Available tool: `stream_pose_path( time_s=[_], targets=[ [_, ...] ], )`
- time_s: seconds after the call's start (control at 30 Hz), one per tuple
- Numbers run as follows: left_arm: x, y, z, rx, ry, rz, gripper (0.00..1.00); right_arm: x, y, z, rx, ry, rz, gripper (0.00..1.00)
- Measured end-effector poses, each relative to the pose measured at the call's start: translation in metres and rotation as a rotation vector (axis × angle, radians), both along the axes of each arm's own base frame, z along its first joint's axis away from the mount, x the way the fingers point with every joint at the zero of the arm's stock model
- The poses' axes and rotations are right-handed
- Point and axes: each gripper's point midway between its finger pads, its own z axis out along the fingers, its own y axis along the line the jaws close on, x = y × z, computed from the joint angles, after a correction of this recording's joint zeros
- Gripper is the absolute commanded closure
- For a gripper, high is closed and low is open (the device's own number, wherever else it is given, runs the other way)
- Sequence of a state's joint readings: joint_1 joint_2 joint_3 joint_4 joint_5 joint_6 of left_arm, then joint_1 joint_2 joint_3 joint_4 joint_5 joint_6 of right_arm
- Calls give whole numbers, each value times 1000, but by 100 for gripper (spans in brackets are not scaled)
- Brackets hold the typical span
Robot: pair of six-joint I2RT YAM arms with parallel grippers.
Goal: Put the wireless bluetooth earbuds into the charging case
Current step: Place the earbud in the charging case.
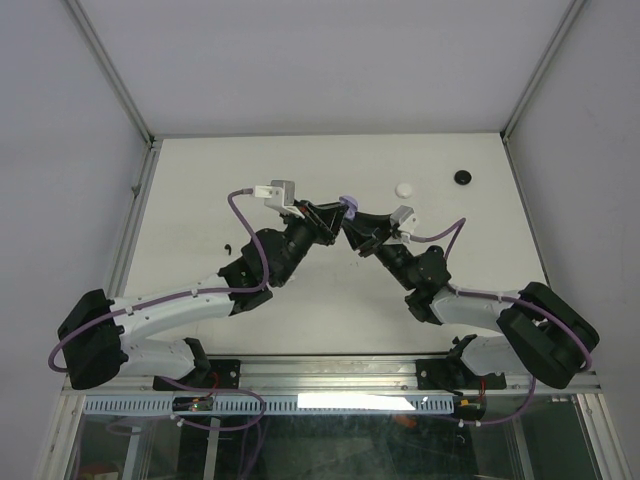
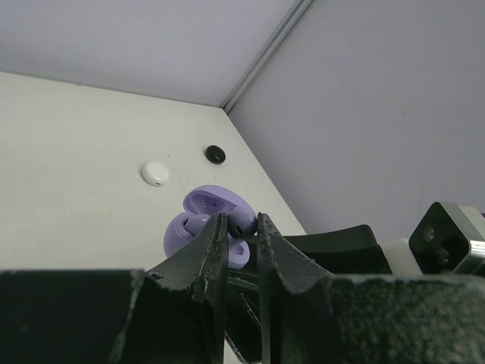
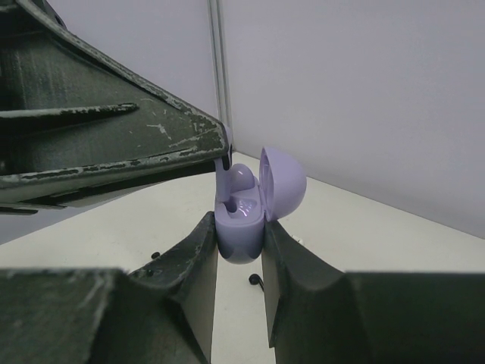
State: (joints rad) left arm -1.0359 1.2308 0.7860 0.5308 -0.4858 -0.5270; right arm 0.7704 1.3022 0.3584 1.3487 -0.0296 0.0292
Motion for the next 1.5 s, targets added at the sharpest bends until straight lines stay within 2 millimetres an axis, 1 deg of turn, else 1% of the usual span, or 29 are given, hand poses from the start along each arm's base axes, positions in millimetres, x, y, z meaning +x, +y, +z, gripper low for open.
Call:
stream_pose_path(
  time_s=[0.2, 0.47, 0.63, 0.83, 1.17, 1.33, 1.43, 1.5],
  targets=[
    [3, -2, -4, 1, 3, 12, 84, 0, -1, 1, 2, -4, -1, 100],
    [3, -1, -4, -2, 4, 23, 84, 0, -1, 2, 3, -4, -5, 100],
    [3, -1, -5, -1, 7, 30, 83, 0, -2, 2, 3, -6, -9, 100],
    [2, 1, -12, 4, 21, 50, 79, 1, -2, -1, -3, 1, -12, 100],
    [3, 4, -14, -6, 40, 79, 66, 1, -3, -1, -3, 4, -16, 100],
    [0, 6, -20, 16, 66, 70, 59, 1, -3, 1, 3, -2, -15, 100],
    [-4, 9, -18, 25, 71, 57, 56, 0, -3, 1, 3, -2, -15, 100],
    [-8, 10, -14, 23, 67, 39, 54, 0, -3, 1, 3, -2, -15, 100]
  ],
)
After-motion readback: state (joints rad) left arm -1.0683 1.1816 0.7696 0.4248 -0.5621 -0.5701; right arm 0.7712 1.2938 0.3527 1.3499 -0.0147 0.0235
